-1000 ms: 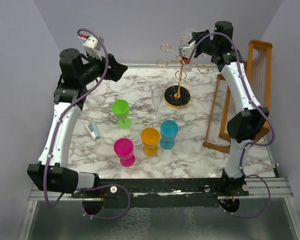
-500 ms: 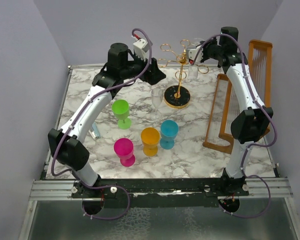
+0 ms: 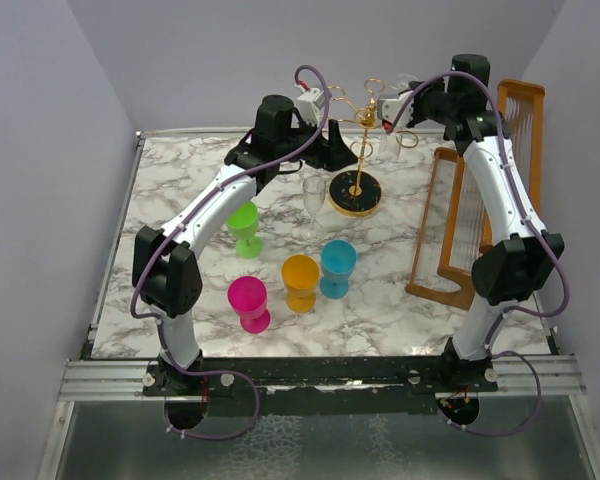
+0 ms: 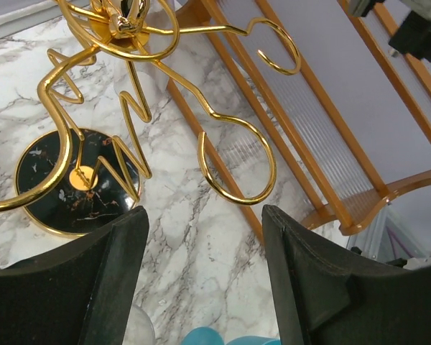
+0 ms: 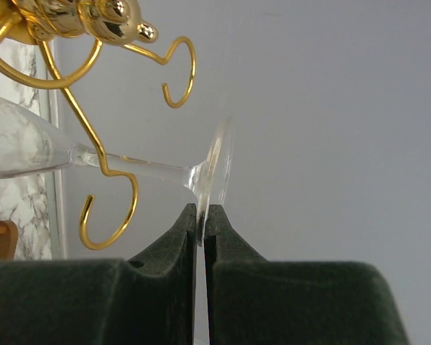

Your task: Place the wine glass upside down on the wine glass rack

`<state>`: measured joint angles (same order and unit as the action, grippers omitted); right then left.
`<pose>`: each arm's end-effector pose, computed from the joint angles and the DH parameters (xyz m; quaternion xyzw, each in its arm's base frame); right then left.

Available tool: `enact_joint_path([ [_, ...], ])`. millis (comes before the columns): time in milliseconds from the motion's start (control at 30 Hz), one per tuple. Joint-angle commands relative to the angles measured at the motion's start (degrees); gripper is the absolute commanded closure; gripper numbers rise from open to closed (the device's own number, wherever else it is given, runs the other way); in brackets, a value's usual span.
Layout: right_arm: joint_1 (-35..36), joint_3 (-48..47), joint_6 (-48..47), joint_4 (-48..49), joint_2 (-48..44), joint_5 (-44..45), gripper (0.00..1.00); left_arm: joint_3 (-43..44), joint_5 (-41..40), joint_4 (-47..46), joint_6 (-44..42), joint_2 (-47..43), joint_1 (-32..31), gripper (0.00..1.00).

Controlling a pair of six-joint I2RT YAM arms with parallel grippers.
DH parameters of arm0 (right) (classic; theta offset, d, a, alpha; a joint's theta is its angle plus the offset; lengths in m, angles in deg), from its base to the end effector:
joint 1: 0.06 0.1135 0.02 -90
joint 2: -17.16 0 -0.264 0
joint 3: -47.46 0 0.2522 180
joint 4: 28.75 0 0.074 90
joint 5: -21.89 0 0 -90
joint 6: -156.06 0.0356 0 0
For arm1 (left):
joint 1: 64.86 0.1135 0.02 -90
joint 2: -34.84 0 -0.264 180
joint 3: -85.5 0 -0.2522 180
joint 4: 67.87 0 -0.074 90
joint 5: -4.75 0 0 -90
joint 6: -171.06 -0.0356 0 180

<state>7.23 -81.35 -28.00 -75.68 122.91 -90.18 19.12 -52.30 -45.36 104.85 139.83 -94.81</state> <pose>0.4164 0.0668 0.4231 -0.7025 0.4405 -0.2513 0.4994 0.3702 -0.2357 0.3814 0.2151 0.7446 -0.4664 0.4264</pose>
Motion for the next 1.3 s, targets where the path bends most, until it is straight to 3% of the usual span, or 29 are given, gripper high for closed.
enact_joint_path([
  [0,0.1,2.0,1.1,-0.8,-4.0,3.0,0.99,2.9,0.7,-4.0,3.9,0.8,-0.7,0.35],
  [367,0.1,5.1,1.7,-5.8,-9.1,3.3,0.99,4.9,-1.5,-3.4,5.5,2.8,-1.0,0.47],
  [667,0.1,5.1,2.0,-1.8,-7.3,3.5,0.99,10.0,-0.9,-1.0,4.4,5.3,-0.9,0.51],
  [1267,0.1,-12.7,-5.3,-9.7,5.9,-3.6,0.99,11.4,-1.8,1.2,1.6,5.8,0.0,0.50],
])
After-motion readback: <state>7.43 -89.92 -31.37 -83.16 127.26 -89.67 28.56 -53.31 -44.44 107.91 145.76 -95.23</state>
